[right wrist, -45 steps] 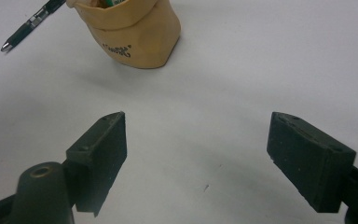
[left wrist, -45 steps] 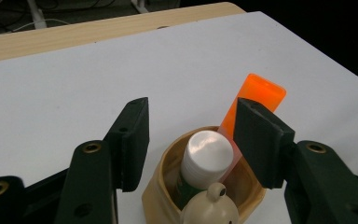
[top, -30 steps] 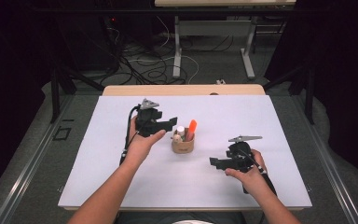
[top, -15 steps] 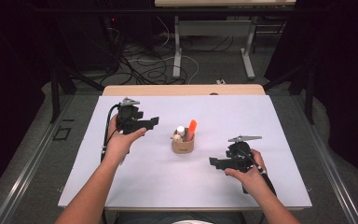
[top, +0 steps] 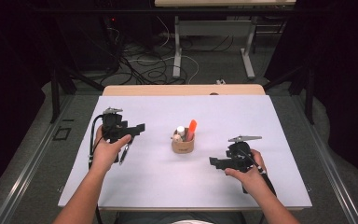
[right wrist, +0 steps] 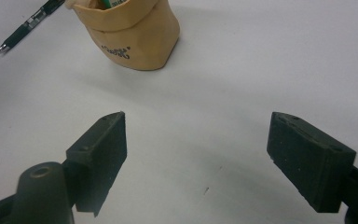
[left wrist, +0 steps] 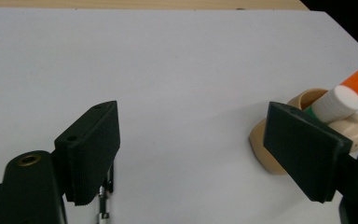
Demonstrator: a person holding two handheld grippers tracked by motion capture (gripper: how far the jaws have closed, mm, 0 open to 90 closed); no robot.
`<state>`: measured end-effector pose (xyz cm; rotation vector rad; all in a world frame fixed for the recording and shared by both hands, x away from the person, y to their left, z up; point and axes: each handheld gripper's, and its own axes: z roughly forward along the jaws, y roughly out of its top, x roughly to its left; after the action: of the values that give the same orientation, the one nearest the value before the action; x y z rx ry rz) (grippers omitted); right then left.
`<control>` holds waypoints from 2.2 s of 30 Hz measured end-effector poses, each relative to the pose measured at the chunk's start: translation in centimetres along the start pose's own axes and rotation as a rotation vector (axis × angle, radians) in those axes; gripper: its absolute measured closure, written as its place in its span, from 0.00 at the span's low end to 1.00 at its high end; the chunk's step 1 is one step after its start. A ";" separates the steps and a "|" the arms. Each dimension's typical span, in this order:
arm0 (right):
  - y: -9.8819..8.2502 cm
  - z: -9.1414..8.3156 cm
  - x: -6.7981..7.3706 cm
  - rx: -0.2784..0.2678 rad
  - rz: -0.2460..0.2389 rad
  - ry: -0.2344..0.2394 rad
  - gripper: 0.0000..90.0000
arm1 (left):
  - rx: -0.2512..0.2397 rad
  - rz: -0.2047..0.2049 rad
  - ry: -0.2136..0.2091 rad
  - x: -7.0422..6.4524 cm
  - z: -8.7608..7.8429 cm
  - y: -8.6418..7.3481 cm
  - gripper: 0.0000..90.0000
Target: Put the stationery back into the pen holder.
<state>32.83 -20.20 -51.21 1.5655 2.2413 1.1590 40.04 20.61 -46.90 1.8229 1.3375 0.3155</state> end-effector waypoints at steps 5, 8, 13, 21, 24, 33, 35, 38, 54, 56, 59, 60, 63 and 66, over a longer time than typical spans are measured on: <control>0.0 0.0 0.0 0.005 -0.003 -0.001 0.22 | 0.012 -0.003 0.027 1.1 -0.8 -0.8 0.21; 0.0 0.0 0.1 0.006 -0.004 -0.001 0.22 | 0.015 -0.005 0.036 1.7 -1.2 -1.2 0.21; 0.0 0.0 0.0 0.004 -0.008 0.001 0.22 | 0.021 -0.017 0.052 2.7 -1.6 -1.8 0.23; -0.1 0.2 -0.3 -0.026 -0.041 0.008 0.22 | 0.066 -0.044 0.072 4.2 -1.9 -2.6 0.27; -0.1 0.4 -0.3 -0.030 -0.053 0.008 0.22 | 0.086 -0.055 0.077 4.6 -2.0 -2.8 0.29; -0.1 0.5 -0.7 -0.049 -0.094 -0.013 0.22 | 0.160 -0.057 0.089 5.0 -1.4 -3.3 0.37; -0.1 0.5 -0.8 -0.051 -0.104 -0.020 0.22 | 0.171 -0.069 0.084 5.1 -1.2 -3.4 0.39; -0.1 0.5 -0.9 -0.048 -0.110 -0.024 0.22 | 0.183 -0.093 0.081 5.1 -1.0 -3.6 0.43; -0.1 0.7 -0.9 -0.052 -0.146 -0.024 0.22 | 0.295 -0.139 0.065 4.7 0.4 -4.3 0.63; -0.1 0.7 -0.9 -0.052 -0.142 -0.023 0.22 | 0.317 -0.134 0.066 4.6 0.6 -4.4 0.65; -0.1 0.6 -0.9 -0.050 -0.140 -0.022 0.22 | 0.329 -0.124 0.070 4.4 1.1 -4.7 0.68; -0.1 0.6 -0.9 -0.049 -0.140 -0.021 0.22 | 0.340 -0.118 0.067 4.4 1.2 -4.7 0.68; -0.1 0.6 -0.9 -0.048 -0.138 -0.022 0.22 | 0.361 -0.111 0.088 4.2 1.5 -4.9 0.71; -0.2 0.7 -0.9 -0.050 -0.139 -0.020 0.22 | 0.383 -0.099 0.093 4.4 1.5 -5.0 0.72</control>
<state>33.45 -20.64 -52.02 1.3727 2.2491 1.1465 39.44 24.20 -52.64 2.0632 1.6339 0.0942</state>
